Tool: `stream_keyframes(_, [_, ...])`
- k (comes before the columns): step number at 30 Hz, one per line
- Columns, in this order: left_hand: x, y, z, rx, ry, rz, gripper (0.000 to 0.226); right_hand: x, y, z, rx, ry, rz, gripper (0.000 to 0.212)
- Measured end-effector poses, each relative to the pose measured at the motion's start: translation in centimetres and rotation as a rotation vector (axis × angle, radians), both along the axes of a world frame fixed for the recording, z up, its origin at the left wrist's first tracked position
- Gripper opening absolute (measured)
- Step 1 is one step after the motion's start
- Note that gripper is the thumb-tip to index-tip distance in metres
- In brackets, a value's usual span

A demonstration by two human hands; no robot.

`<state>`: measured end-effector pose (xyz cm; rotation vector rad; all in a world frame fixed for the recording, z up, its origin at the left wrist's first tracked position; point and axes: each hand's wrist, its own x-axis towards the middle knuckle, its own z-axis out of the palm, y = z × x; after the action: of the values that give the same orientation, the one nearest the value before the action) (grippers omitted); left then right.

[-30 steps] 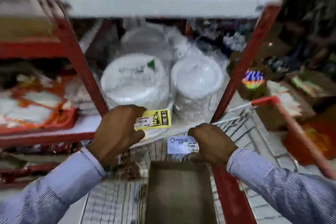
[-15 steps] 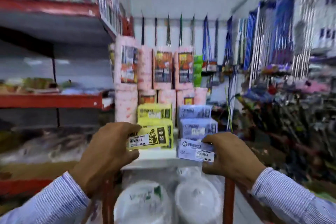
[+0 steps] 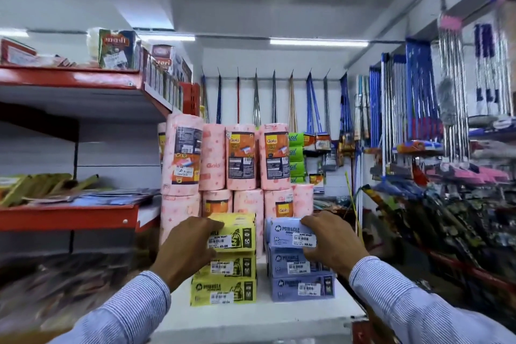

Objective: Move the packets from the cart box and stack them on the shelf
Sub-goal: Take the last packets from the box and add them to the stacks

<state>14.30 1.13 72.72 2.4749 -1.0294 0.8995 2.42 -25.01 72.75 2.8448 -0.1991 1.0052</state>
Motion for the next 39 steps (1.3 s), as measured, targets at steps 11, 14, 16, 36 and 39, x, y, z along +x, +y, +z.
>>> stream_keyframes(11, [3.5, -1.2, -1.8, -0.03, 0.029, -0.041, 0.052, 2.6, -2.2, -2.0, 0.04, -0.025, 0.058, 0.047])
stream_keyframes(14, [4.4, -1.0, -2.3, -0.05, 0.036, -0.088, 0.052, 2.7, -2.2, -2.8, 0.034, -0.064, 0.094, 0.05])
stream_keyframes(16, [4.9, -0.9, -2.9, -0.043, 0.001, -0.122, 0.057, 2.8, -2.2, -3.6, 0.033, -0.088, 0.105, 0.056])
stream_keyframes(36, [8.4, -0.4, -11.3, 0.036, -0.241, -0.04, 0.064, 11.0, 9.7, -11.1, -0.076, -0.16, 0.234, 0.07])
stream_keyframes(39, [8.4, -0.1, -11.3, 0.048, -0.257, -0.05, 0.064, 11.2, 9.7, -11.2, -0.087, -0.147, 0.235, 0.069])
